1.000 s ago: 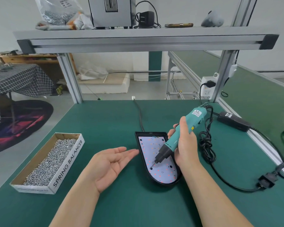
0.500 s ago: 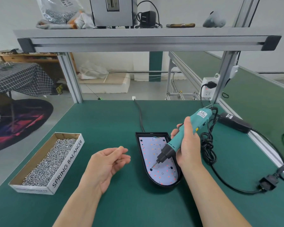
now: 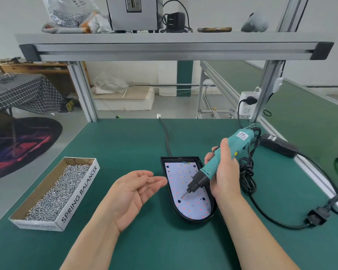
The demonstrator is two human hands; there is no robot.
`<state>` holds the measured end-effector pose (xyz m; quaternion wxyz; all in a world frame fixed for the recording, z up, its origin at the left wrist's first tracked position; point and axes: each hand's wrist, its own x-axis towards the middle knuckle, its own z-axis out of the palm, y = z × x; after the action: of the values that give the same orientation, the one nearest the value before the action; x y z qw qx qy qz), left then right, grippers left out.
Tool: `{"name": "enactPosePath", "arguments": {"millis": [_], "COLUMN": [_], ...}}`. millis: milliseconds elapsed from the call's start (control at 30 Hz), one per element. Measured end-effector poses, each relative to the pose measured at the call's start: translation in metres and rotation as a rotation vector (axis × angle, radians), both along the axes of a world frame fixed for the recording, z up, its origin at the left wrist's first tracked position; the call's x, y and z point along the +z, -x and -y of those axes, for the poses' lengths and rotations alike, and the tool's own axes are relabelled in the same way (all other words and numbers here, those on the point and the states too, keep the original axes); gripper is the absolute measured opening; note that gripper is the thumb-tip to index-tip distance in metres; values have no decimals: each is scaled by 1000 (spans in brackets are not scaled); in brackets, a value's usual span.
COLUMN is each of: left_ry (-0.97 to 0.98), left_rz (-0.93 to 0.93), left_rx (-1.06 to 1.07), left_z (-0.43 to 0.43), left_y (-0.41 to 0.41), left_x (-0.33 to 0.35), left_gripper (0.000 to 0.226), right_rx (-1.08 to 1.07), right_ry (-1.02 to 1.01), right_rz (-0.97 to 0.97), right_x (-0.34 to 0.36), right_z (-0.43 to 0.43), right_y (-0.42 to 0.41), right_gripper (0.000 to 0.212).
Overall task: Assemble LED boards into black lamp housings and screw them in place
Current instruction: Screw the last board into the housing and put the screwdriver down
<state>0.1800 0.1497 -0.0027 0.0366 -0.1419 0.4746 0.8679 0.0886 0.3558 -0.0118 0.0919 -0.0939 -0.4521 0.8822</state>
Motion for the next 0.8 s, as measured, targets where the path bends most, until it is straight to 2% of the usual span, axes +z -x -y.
{"name": "enactPosePath", "arguments": {"millis": [67,233,333,433,800], "left_ry": [-8,163,189,199,203], "left_rz": [3,54,47,26,12], "left_rx": [-22,15,16,7,27], "left_z": [-3,-11,-20,-28,-49], "left_y": [0,0,-2,-3,-4], "left_x": [1,-4,-5,-4,-3], "left_gripper": [11,10,3,8,10], "right_rx": [1,-49,-79,-92,-79], "right_ry": [11,97,197,285,282], "right_rz": [-6,-28,-26,-30,-51], "right_x": [0,3,4,5,7], "right_z": [0,-2,-4,-5,-1], "right_y": [0,-1,-1,-1,-4], "right_gripper": [34,32,32,33,34]}}
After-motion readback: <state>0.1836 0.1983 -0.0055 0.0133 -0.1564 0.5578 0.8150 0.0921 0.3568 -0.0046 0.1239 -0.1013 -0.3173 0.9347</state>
